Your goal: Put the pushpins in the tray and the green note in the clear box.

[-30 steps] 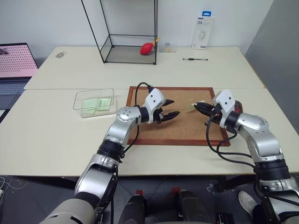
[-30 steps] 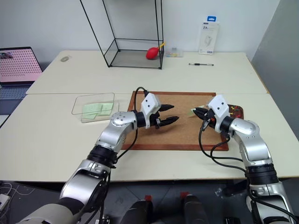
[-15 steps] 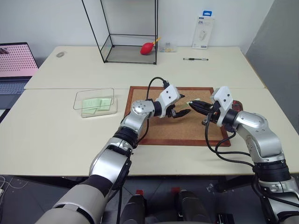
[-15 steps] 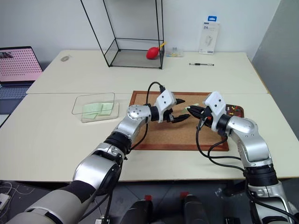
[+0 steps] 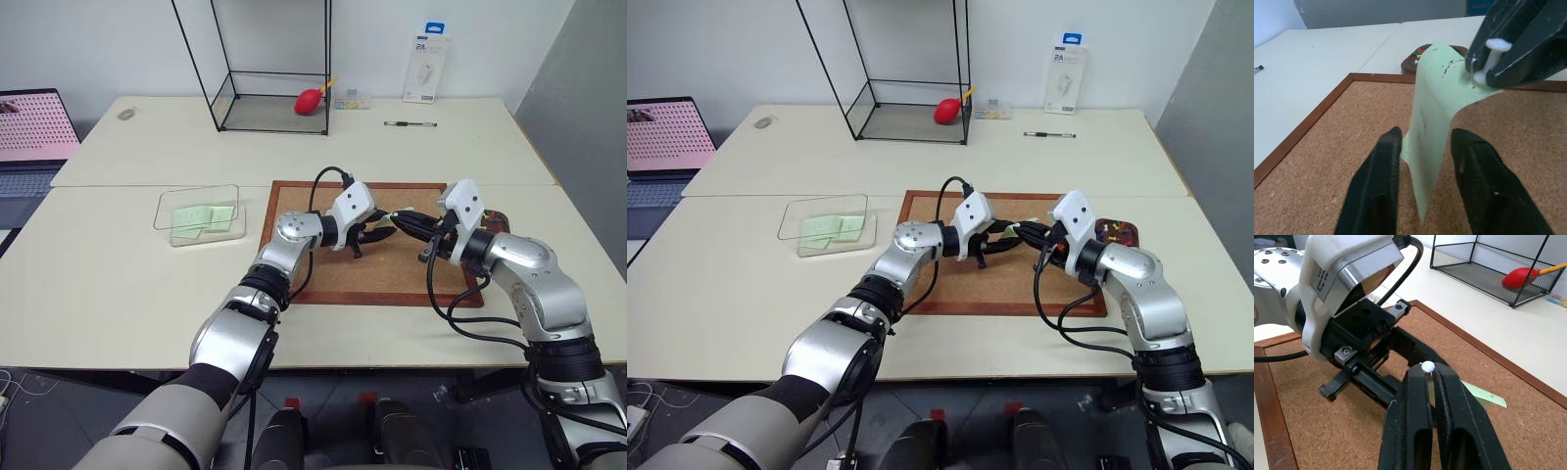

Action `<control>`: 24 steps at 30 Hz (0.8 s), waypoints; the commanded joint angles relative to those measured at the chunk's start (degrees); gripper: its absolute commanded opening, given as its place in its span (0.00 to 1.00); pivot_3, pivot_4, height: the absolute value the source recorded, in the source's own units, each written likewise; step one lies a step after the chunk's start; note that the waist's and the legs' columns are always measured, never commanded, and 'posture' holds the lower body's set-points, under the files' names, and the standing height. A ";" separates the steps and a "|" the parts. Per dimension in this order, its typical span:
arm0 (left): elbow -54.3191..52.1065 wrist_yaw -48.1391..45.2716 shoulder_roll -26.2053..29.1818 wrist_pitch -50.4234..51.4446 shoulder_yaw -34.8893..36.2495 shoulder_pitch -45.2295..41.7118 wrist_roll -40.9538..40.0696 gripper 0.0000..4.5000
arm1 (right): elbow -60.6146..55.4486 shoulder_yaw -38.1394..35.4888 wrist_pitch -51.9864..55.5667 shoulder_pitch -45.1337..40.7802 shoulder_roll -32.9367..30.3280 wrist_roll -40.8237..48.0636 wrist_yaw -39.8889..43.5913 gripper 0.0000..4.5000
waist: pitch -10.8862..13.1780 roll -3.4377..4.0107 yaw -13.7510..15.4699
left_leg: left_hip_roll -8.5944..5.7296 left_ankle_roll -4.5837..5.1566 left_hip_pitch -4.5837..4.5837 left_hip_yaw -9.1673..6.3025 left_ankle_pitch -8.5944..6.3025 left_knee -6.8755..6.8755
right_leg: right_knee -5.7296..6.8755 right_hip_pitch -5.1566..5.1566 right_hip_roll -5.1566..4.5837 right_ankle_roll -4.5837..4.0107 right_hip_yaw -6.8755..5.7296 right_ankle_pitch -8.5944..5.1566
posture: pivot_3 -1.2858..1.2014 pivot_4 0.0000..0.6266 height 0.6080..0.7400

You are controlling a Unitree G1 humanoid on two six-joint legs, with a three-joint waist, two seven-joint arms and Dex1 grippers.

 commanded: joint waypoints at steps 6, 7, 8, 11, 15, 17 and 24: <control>-2.03 -2.02 0.51 -0.13 1.23 -0.40 -0.45 0.01 | -1.84 -0.57 0.62 -1.74 1.12 1.07 -0.66 0.00 | 0.00 0.00 0.00 | 0.00 0.00 0.00 0.00 0.00 0.00 | 0.00 0.00 0.00 0.00 0.00 0.00 | 0.52 0.24 1.00; -2.02 -1.94 0.64 -0.11 1.12 -0.40 -0.21 0.01 | -1.80 -0.56 0.65 -1.78 1.21 1.04 -0.70 0.00 | 0.00 0.00 0.00 | 0.00 0.00 0.00 0.00 0.00 0.00 | 0.00 0.00 0.00 0.00 0.00 0.00 | 0.52 0.24 1.00; -2.01 -1.81 0.78 -0.17 0.99 -0.39 0.05 0.01 | -1.77 -0.54 0.66 -1.81 1.29 1.00 -0.73 0.00 | 0.00 0.00 0.00 | 0.00 0.00 0.00 0.00 0.00 0.00 | 0.01 0.00 0.00 0.00 0.00 0.00 | 0.52 0.24 1.00; -1.88 -1.21 0.96 -0.36 0.86 -0.45 0.53 0.01 | -1.64 -0.71 0.65 -1.92 1.46 0.95 -0.78 0.00 | 0.00 0.00 0.00 | 0.00 0.00 0.00 0.00 0.00 0.00 | 0.01 0.00 0.00 0.00 0.00 0.00 | 0.52 0.24 1.00; -1.44 -0.26 1.35 -0.48 0.57 -0.52 1.46 0.01 | -1.51 -1.62 0.98 -2.33 1.79 1.36 -1.49 0.00 | 0.00 0.00 -0.02 | 0.00 0.00 0.01 -0.01 0.00 0.00 | 0.02 0.00 0.00 0.00 0.00 0.00 | 0.52 0.24 1.00; -1.37 0.27 1.58 -0.79 0.22 -0.50 2.18 0.01 | -1.48 -2.22 1.19 -2.55 1.85 1.70 -1.88 0.00 | 0.00 0.00 -0.03 | 0.00 0.00 0.01 -0.01 0.00 0.00 | 0.02 0.00 0.00 0.00 0.00 0.00 | 0.52 0.24 1.00; 0.70 5.25 1.84 -1.23 0.02 -1.67 4.82 0.01 | -0.53 -7.50 4.88 -4.60 2.38 5.85 -4.91 0.00 | 0.00 0.00 0.02 | 0.00 0.00 0.00 -0.01 0.00 0.01 | 0.03 0.00 0.00 0.00 0.00 0.00 | 0.52 0.24 1.00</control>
